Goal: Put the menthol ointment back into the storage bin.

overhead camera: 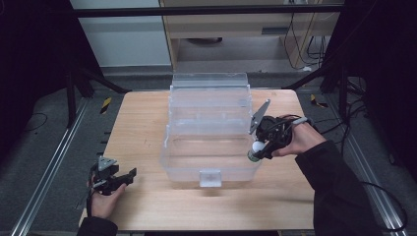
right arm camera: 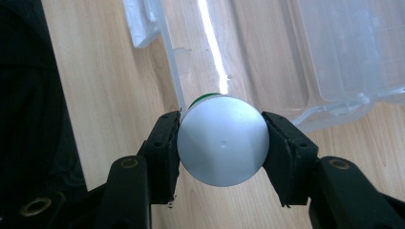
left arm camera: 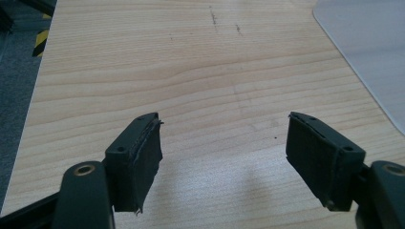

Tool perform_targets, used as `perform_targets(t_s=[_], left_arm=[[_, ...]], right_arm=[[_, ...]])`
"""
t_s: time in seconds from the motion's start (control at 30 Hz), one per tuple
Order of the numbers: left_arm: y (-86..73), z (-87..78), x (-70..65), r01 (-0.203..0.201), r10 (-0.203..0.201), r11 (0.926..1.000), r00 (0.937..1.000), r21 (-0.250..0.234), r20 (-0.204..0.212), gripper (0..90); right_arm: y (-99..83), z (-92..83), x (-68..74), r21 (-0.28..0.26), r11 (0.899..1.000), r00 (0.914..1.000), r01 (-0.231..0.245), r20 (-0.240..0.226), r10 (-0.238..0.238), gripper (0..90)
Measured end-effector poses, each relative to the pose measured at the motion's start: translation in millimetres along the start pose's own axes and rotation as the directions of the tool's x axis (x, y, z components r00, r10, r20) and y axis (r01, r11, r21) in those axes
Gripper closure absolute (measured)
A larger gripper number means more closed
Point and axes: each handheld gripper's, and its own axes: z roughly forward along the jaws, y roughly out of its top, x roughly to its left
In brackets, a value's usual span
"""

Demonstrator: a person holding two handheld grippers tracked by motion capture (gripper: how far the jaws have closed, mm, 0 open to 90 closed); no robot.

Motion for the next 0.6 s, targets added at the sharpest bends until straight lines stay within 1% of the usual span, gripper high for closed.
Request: perform_targets(t_s=[0.17, 0.27, 0.3, 0.33, 0.37, 0.47, 0.57, 0.6], left_arm=[[0.1, 0.1, -0.7, -0.005, 0.005, 1.0000, 1.0000, 0.000, 0.000, 27.4], [0.1, 0.1, -1.0, -0.006, 0.006, 1.0000, 1.0000, 0.000, 0.001, 27.5], [0.1, 0.1, -0.8, -0.006, 0.006, 1.0000, 1.0000, -0.001, 0.001, 27.5], [0.1, 0.1, -0.6, -0.005, 0.005, 1.0000, 1.0000, -0.001, 0.001, 27.5], [0.1, 0.2, -0.3, -0.004, 0.004, 1.0000, 1.0000, 0.000, 0.001, 27.5], [0.1, 0.3, -0.1, -0.005, 0.005, 1.0000, 1.0000, 0.000, 0.000, 27.5], [0.1, 0.5, -0.3, -0.006, 0.006, 1.0000, 1.0000, 0.001, 0.000, 27.5], [0.1, 0.6, -0.3, -0.005, 0.005, 1.0000, 1.0000, 0.001, 0.000, 27.5]], right_arm=[[7.0, 12.9, -7.9, 0.002, 1.000, 1.0000, -0.001, -0.005, 0.001, 50.4], [10.5, 21.7, -10.8, 0.016, 1.000, 1.0000, 0.003, -0.006, -0.002, 50.4], [11.2, 24.7, -11.7, 0.023, 1.000, 0.9999, 0.001, -0.014, -0.001, 50.4], [11.0, 28.2, -13.1, 0.023, 1.000, 0.9998, 0.003, -0.022, -0.003, 50.4], [10.7, 31.5, -14.1, 0.027, 1.000, 0.9995, -0.009, -0.030, 0.009, 50.4], [7.8, 43.1, -18.1, 0.042, 0.999, 0.9992, -0.016, -0.036, 0.018, 50.4], [4.9, 53.2, -22.1, 0.053, 0.999, 0.9990, -0.012, -0.043, 0.014, 50.4], [4.1, 55.8, -22.9, 0.057, 0.998, 0.9986, -0.021, -0.048, 0.024, 50.4]])
